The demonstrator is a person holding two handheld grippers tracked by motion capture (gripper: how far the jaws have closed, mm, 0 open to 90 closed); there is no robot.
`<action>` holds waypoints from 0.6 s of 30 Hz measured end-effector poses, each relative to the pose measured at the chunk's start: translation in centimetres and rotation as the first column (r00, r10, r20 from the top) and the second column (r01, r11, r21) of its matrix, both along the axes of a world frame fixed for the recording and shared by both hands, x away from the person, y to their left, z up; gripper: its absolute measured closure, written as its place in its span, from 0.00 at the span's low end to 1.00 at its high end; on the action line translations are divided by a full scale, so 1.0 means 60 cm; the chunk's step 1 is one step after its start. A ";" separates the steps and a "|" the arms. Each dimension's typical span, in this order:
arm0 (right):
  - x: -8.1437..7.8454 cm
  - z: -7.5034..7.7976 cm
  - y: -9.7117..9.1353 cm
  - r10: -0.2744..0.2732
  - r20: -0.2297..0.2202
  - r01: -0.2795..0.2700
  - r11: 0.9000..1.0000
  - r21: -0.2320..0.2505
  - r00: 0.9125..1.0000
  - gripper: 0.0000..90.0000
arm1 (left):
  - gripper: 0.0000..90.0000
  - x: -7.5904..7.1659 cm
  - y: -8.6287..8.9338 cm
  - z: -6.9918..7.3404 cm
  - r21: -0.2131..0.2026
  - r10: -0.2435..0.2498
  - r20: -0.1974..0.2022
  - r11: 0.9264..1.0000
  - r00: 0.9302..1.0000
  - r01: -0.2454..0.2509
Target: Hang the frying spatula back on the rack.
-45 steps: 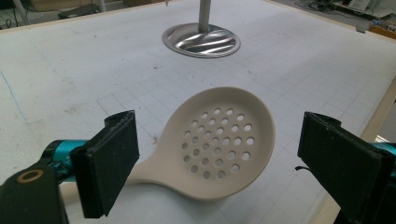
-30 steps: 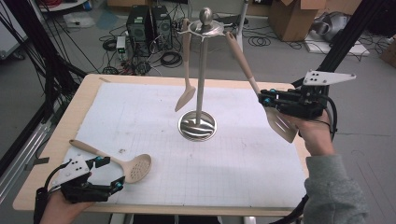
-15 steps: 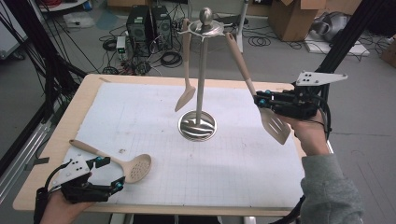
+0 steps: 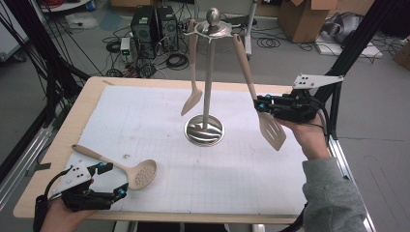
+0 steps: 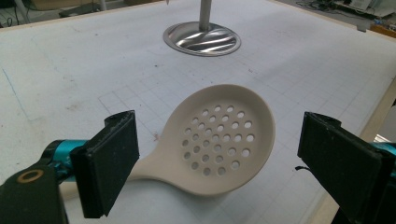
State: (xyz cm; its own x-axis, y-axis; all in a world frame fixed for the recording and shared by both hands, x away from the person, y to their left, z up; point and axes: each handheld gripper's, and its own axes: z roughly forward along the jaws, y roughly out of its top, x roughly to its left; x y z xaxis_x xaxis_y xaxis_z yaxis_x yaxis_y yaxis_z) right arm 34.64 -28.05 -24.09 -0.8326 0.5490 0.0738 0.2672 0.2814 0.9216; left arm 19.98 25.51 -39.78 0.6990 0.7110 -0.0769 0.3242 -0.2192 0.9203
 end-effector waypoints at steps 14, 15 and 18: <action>0.022 -0.014 0.041 -0.011 -0.009 0.010 1.000 -0.024 1.000 0.86 | 0.15 -0.003 0.008 0.008 -0.028 0.005 0.029 1.000 1.000 -0.004; 0.023 -0.014 0.044 -0.012 -0.012 0.012 1.000 -0.023 1.000 0.86 | 0.15 -0.004 0.009 0.009 -0.030 0.005 0.031 1.000 1.000 -0.004; 0.027 -0.017 0.053 -0.017 -0.013 0.016 1.000 -0.022 1.000 0.86 | 0.15 -0.006 0.010 0.011 -0.036 0.013 0.042 0.999 0.999 -0.012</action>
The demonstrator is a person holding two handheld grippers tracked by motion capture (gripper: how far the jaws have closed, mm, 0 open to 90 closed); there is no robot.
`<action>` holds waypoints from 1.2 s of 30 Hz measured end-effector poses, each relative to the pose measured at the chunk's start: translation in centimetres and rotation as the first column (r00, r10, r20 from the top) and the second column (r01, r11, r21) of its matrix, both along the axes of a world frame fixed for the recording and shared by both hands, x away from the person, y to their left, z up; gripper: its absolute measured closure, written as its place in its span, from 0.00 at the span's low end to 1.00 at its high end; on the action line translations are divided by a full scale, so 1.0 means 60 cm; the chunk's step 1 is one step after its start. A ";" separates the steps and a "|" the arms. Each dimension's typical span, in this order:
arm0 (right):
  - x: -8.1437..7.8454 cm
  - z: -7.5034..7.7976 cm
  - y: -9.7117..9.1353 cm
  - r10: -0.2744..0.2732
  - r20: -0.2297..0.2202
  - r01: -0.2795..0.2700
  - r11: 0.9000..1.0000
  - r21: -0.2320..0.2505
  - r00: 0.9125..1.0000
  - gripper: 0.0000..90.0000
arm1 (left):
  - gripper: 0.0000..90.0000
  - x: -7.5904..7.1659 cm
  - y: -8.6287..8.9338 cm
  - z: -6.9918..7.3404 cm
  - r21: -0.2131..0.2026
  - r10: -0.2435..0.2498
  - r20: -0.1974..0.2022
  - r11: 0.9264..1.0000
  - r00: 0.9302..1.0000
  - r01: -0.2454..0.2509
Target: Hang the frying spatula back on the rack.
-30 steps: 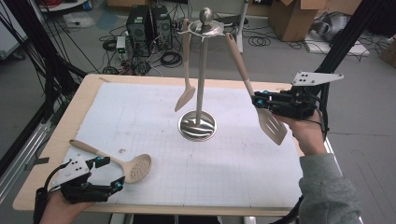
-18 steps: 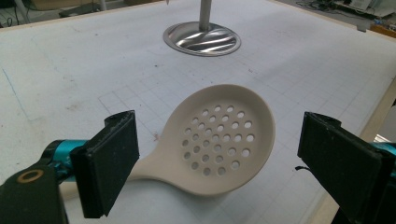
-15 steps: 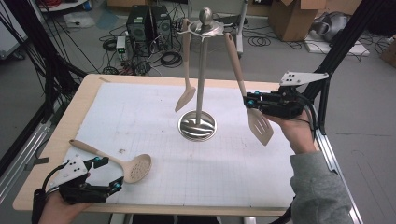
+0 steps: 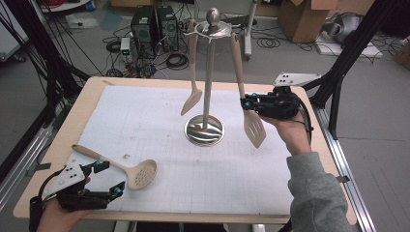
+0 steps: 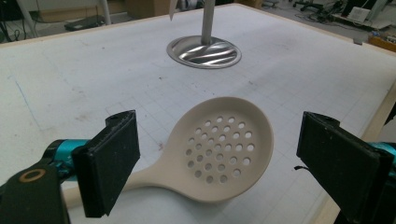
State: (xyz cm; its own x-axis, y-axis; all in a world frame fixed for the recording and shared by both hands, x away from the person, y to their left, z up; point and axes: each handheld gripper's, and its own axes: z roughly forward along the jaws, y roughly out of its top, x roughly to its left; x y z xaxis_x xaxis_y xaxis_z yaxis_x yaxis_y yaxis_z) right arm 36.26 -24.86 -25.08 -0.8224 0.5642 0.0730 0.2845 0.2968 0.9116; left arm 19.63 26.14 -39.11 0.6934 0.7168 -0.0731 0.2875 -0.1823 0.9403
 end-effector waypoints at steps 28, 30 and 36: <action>0.037 -0.026 0.055 -0.018 0.021 0.017 0.999 0.027 1.000 0.86 | 0.15 -0.010 0.005 0.004 -0.023 0.018 0.029 1.000 0.999 -0.017; 0.038 -0.027 0.058 -0.021 0.024 0.021 0.999 0.028 0.999 0.86 | 0.15 -0.010 0.006 0.004 -0.017 0.015 0.028 1.000 0.999 -0.014; 0.040 -0.029 0.063 -0.040 0.029 0.039 0.999 0.027 0.999 0.85 | 0.15 -0.011 0.006 0.003 -0.015 0.015 0.023 1.000 1.000 -0.015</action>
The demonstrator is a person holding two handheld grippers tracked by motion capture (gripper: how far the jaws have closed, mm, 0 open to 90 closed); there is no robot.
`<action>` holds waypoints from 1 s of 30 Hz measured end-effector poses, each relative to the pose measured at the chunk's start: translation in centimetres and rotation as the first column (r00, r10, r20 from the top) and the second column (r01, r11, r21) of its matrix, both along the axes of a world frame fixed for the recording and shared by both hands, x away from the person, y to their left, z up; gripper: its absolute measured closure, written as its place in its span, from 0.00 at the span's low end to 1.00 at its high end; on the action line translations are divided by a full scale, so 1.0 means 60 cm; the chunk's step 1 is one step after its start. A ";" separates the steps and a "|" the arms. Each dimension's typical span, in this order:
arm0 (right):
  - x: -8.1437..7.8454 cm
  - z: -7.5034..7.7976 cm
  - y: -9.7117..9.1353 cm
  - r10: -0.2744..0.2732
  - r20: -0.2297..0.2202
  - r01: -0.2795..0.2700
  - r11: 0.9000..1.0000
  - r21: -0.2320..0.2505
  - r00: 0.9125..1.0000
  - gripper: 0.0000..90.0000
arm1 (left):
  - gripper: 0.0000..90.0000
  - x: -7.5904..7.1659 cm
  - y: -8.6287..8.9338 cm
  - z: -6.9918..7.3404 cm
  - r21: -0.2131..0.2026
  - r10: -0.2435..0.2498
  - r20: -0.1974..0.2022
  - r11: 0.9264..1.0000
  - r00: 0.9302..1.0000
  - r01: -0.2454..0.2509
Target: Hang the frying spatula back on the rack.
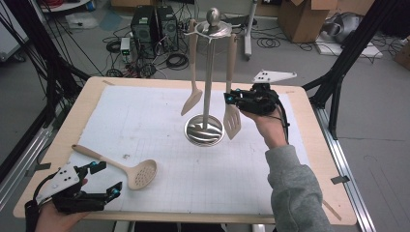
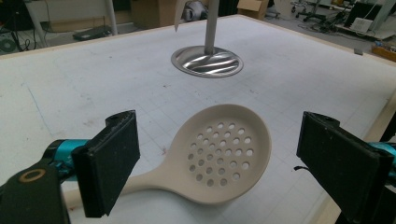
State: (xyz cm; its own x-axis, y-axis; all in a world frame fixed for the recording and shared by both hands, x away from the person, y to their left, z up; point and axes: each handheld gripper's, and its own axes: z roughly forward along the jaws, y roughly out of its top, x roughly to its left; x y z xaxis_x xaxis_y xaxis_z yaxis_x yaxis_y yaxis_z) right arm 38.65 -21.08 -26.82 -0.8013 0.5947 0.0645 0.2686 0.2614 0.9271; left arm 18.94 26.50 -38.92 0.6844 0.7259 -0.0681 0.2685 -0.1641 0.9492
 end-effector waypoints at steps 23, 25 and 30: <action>-0.030 0.016 -0.016 -0.035 0.054 0.034 0.999 0.024 0.998 0.26 | 0.15 0.007 0.002 -0.004 0.003 0.010 -0.010 1.000 1.000 -0.010; -0.034 0.017 -0.016 -0.025 0.057 0.024 1.000 0.020 0.998 0.24 | 0.15 0.009 0.001 -0.004 0.000 0.009 -0.009 1.000 1.000 -0.009; -0.042 0.018 -0.021 -0.012 0.061 0.010 0.999 0.035 0.998 0.21 | 0.15 0.015 -0.006 -0.004 0.003 -0.007 -0.009 1.000 1.000 0.007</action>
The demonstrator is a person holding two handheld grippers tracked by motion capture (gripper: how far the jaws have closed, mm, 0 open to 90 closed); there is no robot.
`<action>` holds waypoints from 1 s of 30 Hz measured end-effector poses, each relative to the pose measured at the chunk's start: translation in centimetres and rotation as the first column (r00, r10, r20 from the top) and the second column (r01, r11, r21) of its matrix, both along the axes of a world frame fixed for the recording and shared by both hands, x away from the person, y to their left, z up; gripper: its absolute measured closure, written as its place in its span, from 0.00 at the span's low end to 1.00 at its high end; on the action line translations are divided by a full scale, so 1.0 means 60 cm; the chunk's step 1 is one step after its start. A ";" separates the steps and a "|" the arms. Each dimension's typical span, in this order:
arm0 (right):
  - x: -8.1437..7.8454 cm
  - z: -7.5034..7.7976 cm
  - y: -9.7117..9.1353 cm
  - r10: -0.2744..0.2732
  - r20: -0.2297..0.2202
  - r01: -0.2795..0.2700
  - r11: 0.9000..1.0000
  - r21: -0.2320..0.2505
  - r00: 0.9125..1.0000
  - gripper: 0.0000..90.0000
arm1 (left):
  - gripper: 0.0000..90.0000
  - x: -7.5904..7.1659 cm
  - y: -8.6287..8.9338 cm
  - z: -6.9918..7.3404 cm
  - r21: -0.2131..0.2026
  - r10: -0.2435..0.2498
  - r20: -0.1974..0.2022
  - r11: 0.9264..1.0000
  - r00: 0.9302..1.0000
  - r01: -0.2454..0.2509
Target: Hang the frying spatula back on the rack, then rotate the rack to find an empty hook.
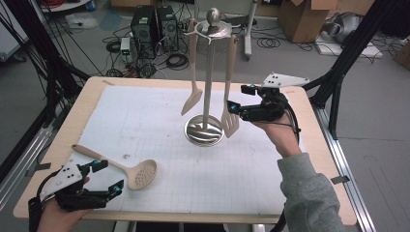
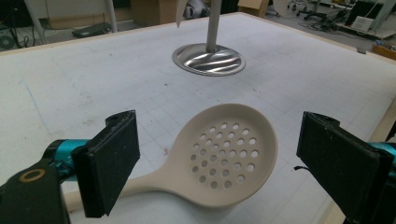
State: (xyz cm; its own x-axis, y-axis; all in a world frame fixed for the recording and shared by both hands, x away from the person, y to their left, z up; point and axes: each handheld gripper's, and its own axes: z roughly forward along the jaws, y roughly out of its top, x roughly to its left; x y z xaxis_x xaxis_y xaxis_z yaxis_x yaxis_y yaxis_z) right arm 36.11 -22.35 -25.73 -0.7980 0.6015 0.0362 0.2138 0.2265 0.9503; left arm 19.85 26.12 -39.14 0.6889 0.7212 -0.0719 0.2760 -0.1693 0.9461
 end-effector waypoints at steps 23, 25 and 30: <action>-0.023 0.026 -0.046 -0.009 0.014 0.009 1.000 -0.012 1.000 0.23 | 0.15 0.030 -0.030 -0.002 -0.013 -0.046 -0.012 0.999 0.999 0.046; -0.022 0.032 -0.048 0.005 0.018 -0.005 1.000 -0.016 1.000 0.31 | 0.15 0.029 -0.028 -0.003 -0.011 -0.045 -0.014 0.999 0.999 0.045; -0.020 0.053 -0.053 0.020 0.049 -0.018 0.999 -0.029 0.999 0.62 | 0.15 0.027 -0.022 -0.005 -0.017 -0.036 -0.020 0.999 0.999 0.035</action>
State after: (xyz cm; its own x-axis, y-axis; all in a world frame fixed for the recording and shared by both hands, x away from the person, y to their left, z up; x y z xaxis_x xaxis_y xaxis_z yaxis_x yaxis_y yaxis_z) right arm 34.89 -25.55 -22.53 -0.8096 0.5866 -0.0210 0.1619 0.2575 0.9526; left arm 21.46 24.82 -39.45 0.7123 0.6950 -0.0981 0.2894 -0.1635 0.9431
